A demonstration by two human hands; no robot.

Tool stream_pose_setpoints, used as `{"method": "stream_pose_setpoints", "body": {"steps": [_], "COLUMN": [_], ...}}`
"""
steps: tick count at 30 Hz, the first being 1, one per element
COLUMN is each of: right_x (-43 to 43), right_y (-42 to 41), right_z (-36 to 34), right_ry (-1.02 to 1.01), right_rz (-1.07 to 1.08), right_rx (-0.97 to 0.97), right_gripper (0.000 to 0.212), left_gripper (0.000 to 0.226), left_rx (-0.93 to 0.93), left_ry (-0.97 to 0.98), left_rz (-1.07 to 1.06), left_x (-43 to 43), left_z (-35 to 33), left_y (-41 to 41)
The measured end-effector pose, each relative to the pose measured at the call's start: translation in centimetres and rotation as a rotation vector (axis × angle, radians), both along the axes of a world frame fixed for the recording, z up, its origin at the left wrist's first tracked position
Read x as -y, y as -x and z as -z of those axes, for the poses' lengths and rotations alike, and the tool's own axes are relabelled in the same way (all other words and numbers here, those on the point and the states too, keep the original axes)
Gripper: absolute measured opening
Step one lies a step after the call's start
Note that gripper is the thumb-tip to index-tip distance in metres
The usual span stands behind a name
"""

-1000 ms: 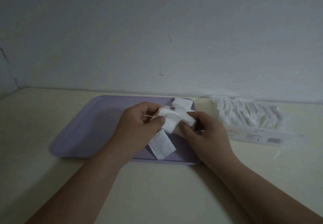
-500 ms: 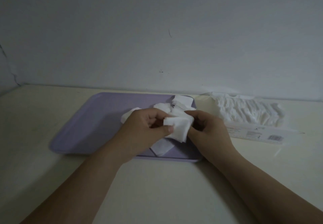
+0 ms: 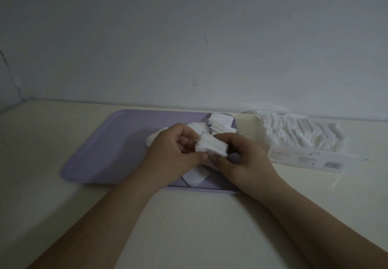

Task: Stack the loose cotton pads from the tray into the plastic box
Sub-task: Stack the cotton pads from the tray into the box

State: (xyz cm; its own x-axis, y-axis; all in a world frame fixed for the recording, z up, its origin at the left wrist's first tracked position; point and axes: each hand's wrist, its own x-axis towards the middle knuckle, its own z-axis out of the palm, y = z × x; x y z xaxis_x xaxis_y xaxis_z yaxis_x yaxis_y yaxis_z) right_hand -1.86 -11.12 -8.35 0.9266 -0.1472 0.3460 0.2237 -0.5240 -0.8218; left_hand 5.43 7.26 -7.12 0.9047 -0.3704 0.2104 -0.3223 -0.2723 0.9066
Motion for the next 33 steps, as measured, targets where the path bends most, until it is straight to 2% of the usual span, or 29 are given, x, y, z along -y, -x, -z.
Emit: {"method": "stream_pose_setpoints", "body": {"steps": [2,6,10,14,16,18,22,27,30,33], "right_x": [0.1,-0.4,-0.8,-0.8,-0.7,-0.6,-0.6,-0.3,-0.2,-0.1], "right_y": [-0.1,0.2,0.1,0.2,0.2,0.2,0.2,0.1,0.0,0.0], "right_z": [0.3,0.7,1.1,1.1,0.8,0.4,-0.1,-0.1,0.0,0.0], "right_ry": [0.086,0.224,0.503,0.426,0.314,0.224,0.149,0.067,0.035,0.018], "right_rz": [0.045,0.007,0.006,0.052,0.092,0.143,0.196,0.235,0.234,0.218], "right_rx": [0.03,0.086,0.084,0.055,0.048,0.032,-0.006,-0.035,-0.039,-0.05], "right_gripper": [0.039,0.067,0.061,0.058,0.054,0.051,0.05,0.048,0.049,0.051], "left_gripper": [0.049,0.014,0.013,0.051,0.047,0.033,0.023,0.026,0.012,0.015], "left_rx": [0.039,0.096,0.137,0.183,0.136,0.092,0.049,-0.231,-0.259,-0.233], "left_ry": [-0.068,-0.112,-0.186,-0.515,-0.647,-0.671,-0.594,-0.13,-0.033,0.031], "left_rz": [0.057,0.148,0.174,0.078,0.09,0.119,0.168,0.344,0.339,0.26], "left_x": [-0.1,0.1,-0.2,-1.9,-2.4,-2.4,-2.2,-2.3,-1.7,-1.3], "left_z": [0.1,0.4,0.0,-0.9,-1.3,-1.3,-1.4,-1.7,-2.1,-1.8], "left_y": [-0.1,-0.1,-0.1,-0.8,-0.9,-0.7,-0.5,-0.7,-0.1,0.1]}}
